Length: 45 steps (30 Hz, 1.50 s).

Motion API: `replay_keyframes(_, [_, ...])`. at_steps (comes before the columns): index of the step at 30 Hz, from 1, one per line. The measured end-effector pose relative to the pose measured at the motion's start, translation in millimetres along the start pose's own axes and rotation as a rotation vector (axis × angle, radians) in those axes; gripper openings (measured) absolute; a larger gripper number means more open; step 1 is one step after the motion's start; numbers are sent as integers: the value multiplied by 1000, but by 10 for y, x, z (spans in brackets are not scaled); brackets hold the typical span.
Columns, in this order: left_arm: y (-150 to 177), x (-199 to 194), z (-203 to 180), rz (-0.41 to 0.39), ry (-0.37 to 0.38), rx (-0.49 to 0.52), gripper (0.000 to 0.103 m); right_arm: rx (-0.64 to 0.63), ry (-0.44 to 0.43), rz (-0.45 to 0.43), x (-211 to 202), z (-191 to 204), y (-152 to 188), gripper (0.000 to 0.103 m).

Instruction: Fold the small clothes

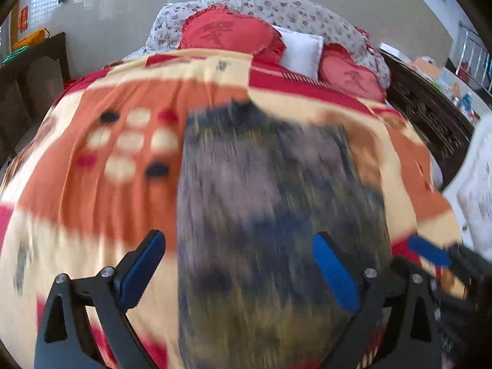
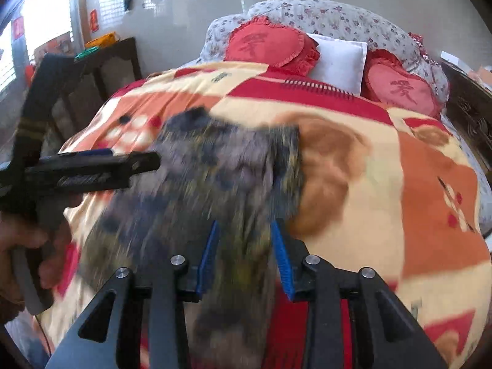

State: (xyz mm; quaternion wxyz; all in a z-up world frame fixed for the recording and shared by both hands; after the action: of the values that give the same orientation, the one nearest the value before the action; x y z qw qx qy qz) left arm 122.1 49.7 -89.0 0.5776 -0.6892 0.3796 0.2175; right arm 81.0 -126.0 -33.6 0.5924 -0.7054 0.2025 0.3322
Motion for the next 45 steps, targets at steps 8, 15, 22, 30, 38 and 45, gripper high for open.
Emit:
replay_keyframes(8, [585, 184, 6, 40, 14, -24, 103, 68, -80, 99, 274, -133, 633, 39])
replay_keyframes(15, [604, 167, 17, 1, 34, -39, 103, 59, -67, 78, 276, -126, 618, 42])
replay_keyframes(22, [604, 177, 21, -1, 15, -22, 103, 68, -72, 76, 282, -140, 644, 43])
replay_keyframes(30, [611, 174, 14, -2, 13, -23, 103, 64, -59, 73, 284, -136, 643, 44])
replay_keyframes(38, [609, 174, 22, -2, 14, -23, 103, 65, -59, 71, 277, -142, 645, 45])
replay_keyframes(45, [616, 163, 16, -3, 15, -24, 103, 71, -7, 50, 133, -162, 599, 46])
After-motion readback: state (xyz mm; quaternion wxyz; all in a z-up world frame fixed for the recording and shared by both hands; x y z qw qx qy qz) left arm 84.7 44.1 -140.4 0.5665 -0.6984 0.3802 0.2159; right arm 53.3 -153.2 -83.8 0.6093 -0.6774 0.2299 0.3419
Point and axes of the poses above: each gripper's, at about its wrist camera, not at the fingertips, and x roughly the way its jaws point, z to its left, y to its underside, the point moved 3 cm from there along x, roughly the way its jaws point, and after that the axes turned 7 degrees about y, right-handed, at the moved point
